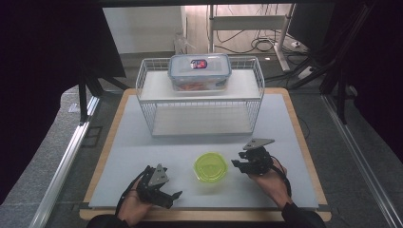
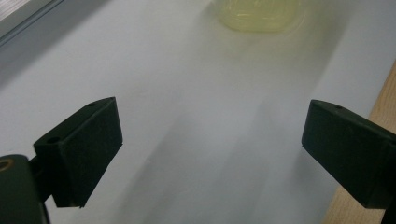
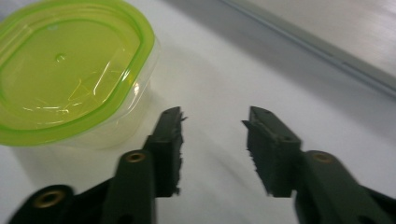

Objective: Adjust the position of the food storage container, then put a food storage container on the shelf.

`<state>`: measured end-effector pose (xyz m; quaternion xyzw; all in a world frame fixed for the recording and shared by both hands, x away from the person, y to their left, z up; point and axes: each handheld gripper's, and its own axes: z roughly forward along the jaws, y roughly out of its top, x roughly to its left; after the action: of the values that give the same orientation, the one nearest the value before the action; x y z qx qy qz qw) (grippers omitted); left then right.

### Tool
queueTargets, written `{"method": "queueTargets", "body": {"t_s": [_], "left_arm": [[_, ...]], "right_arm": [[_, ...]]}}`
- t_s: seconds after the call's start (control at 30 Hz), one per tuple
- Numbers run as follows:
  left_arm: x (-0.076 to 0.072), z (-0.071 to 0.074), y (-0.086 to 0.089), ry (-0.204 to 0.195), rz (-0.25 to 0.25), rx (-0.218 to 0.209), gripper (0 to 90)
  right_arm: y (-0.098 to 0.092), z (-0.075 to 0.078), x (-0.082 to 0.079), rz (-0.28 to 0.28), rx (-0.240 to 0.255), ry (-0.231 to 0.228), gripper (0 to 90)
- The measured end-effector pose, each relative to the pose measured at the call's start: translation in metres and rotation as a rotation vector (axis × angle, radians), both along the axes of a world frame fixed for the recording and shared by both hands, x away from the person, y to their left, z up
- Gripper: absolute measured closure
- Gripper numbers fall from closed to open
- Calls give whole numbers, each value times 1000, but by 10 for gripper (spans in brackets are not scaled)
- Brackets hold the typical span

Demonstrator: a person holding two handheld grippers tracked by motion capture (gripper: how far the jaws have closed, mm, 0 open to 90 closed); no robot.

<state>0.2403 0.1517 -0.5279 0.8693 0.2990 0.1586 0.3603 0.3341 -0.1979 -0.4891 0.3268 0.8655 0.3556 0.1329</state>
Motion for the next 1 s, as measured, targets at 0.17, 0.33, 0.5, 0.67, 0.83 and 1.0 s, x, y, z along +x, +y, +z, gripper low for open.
{"method": "queueTargets", "body": {"t_s": [0.17, 0.33, 0.5, 0.67, 0.83, 1.0], "left_arm": [[0, 0, 0, 1, 0, -1, 49], [0, 0, 0, -1, 0, 0, 50], [0, 0, 0, 0, 0, 0, 50], [0, -1, 0, 1, -3, 4, 50], [0, -1, 0, 2, -1, 1, 50], [0, -1, -1, 1, -3, 9, 50]], "right_arm": [[-10, 3, -3, -5, 47, -3, 291], [-12, 2, -4, 3, 71, -13, 191], [-13, 1, -5, -22, 74, -29, 128], [-9, 2, -5, -23, 108, -21, 37], [-6, 5, -5, -20, 109, -30, 13], [-2, 12, -5, -18, 118, -3, 45]]}}
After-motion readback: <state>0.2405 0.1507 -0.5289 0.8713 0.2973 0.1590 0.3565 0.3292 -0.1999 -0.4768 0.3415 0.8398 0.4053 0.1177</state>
